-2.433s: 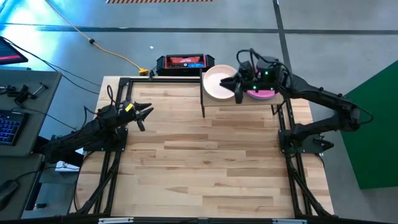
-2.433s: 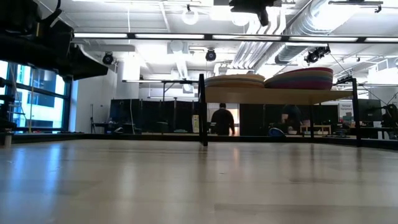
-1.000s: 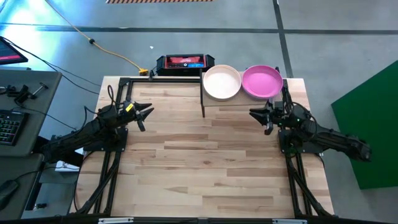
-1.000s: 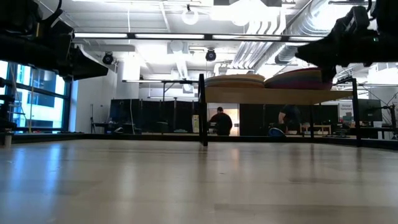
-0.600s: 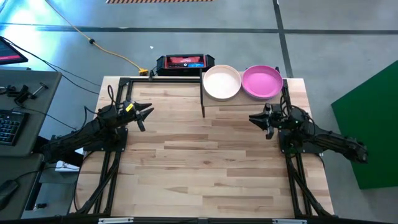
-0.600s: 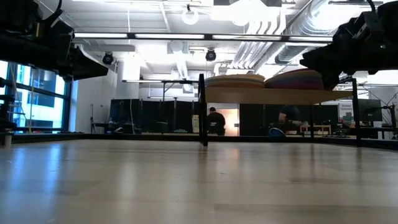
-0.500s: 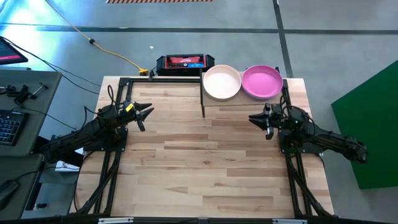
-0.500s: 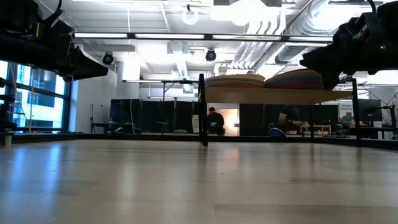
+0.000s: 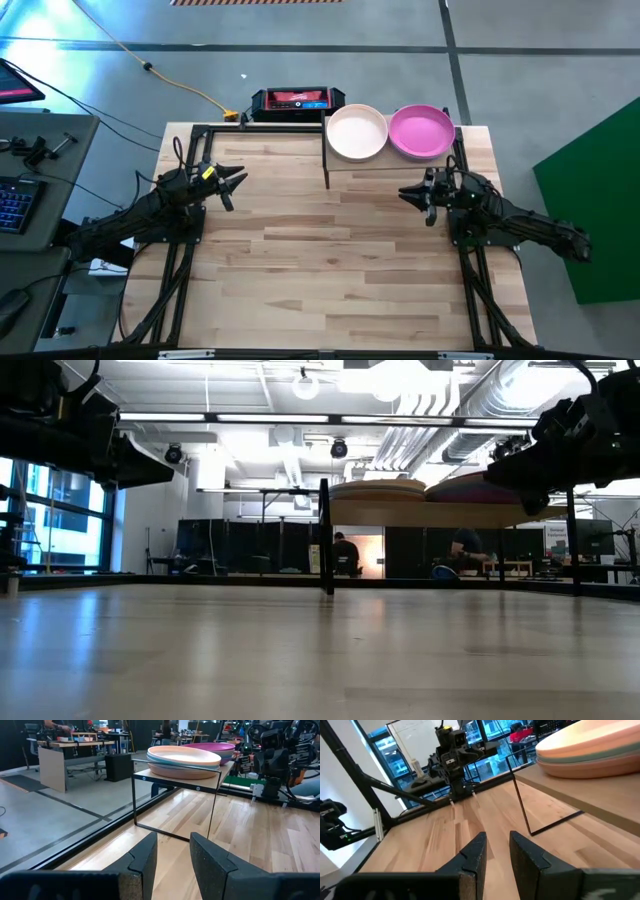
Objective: Place and stack plates onto a shelf
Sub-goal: Return to Home Position
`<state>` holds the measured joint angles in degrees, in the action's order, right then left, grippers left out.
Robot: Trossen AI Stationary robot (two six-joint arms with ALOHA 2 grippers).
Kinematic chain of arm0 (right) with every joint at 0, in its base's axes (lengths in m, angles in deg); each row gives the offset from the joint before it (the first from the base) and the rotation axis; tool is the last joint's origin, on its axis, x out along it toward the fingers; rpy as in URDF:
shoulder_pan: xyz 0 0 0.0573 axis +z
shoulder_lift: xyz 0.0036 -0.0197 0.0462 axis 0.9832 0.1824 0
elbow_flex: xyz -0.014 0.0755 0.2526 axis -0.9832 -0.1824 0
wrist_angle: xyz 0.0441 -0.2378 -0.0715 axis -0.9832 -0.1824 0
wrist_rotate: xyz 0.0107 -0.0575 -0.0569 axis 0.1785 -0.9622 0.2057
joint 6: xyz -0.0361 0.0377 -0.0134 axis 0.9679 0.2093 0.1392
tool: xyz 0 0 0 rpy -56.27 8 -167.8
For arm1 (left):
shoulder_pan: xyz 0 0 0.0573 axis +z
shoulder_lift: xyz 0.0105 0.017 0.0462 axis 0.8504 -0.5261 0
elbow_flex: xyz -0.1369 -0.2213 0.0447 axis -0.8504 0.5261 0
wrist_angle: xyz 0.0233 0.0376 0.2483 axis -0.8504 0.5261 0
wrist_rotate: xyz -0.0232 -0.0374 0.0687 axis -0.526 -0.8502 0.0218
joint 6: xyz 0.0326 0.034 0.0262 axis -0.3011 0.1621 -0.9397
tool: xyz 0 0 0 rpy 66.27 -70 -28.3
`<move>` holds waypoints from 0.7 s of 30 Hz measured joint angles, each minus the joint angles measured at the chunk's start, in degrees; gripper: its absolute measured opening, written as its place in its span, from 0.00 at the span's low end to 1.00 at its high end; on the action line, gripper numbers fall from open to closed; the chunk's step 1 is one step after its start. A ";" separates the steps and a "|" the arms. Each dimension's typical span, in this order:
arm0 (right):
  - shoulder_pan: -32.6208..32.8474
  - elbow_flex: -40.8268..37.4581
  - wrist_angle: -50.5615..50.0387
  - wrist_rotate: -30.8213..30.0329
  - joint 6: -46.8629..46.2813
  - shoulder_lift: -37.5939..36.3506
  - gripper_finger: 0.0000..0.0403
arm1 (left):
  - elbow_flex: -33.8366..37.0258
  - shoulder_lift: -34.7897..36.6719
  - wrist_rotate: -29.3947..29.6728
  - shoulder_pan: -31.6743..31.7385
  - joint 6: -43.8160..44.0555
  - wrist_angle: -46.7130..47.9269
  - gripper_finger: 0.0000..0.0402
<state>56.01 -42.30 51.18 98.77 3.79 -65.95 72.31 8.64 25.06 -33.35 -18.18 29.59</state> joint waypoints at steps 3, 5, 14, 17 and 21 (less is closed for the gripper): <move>0.00 0.00 0.02 -0.01 0.09 0.00 0.16 | 0.00 -0.02 0.00 0.00 0.00 0.00 0.26; 0.00 0.00 0.04 -0.01 -0.01 0.00 0.16 | 0.00 0.00 0.00 0.00 0.00 0.00 0.26; 5.80 -0.02 0.13 -0.21 0.00 -0.23 0.16 | 0.00 0.39 0.02 -5.17 0.02 -0.01 0.26; 9.17 -0.02 0.16 -0.20 0.00 -0.56 0.16 | 0.00 0.88 0.02 -8.06 0.02 -0.05 0.26; 13.62 -0.04 0.14 -0.17 0.00 -1.46 0.16 | 0.00 0.90 0.02 -11.73 0.02 -0.04 0.26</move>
<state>69.62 -42.34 51.32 98.60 3.79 -67.41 72.31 9.53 25.08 -45.08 -18.16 29.55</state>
